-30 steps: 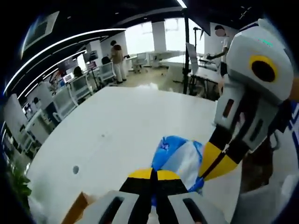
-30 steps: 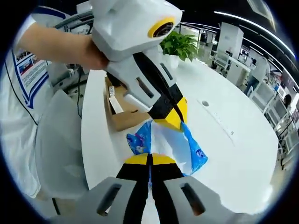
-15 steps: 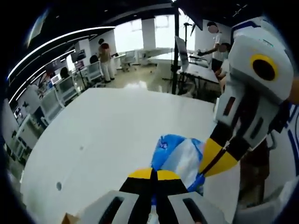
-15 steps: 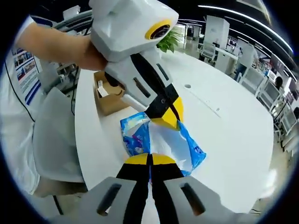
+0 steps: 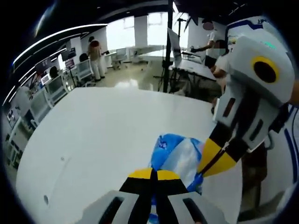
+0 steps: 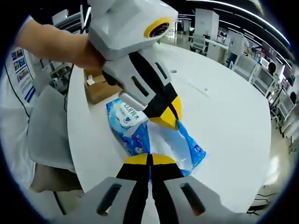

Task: Operate the shoe box by opening the lid, removing the specified soft item, and placing it in the target area until the item is outside and the box remains undamaged.

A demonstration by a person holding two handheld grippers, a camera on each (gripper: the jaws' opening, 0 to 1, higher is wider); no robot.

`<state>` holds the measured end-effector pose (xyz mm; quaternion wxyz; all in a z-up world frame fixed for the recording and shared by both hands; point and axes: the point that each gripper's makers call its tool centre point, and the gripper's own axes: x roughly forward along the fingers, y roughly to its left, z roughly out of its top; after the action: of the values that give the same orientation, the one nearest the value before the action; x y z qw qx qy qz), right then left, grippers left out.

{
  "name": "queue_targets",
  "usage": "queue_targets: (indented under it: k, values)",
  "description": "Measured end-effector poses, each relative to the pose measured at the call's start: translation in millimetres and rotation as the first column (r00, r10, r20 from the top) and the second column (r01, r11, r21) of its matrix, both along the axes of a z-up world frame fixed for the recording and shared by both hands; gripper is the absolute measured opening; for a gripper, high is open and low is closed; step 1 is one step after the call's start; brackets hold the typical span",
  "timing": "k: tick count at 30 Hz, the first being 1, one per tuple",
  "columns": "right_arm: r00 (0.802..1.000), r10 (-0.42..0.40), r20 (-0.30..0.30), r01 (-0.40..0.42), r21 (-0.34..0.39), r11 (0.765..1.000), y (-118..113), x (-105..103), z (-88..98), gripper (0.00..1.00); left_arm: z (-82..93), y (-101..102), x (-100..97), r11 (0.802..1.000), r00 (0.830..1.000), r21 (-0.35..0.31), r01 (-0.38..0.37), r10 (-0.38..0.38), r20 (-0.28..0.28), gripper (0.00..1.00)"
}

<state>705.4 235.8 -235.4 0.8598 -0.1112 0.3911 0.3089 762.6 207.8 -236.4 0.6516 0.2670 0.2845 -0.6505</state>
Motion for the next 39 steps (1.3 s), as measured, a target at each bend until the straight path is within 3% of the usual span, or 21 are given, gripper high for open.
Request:
queue_targets:
  k: [11,17,22,39]
  values:
    - [0.998,-0.048,-0.039,0.048,0.005,0.999,-21,-5,-29.7,0.0,-35.4,-20,-6.2,1.0,0.999,0.021,0.02,-0.019,-0.047,0.0]
    - [0.995,-0.077,-0.059,0.078,0.01,0.997,-29,-10,-41.1,0.0,-43.0,-26,-13.9,0.999,0.998,0.025,0.025,-0.023,-0.063,0.0]
    - [0.993,-0.097,-0.065,0.098,0.015,0.995,-36,-9,-47.3,0.0,-52.2,-32,-9.4,0.999,0.998,0.031,0.027,-0.025,-0.064,0.0]
    - [0.988,-0.128,-0.092,0.131,0.037,0.991,-33,-8,-65.5,0.0,-72.1,-31,-5.5,0.999,0.996,0.037,0.019,-0.016,-0.084,0.0]
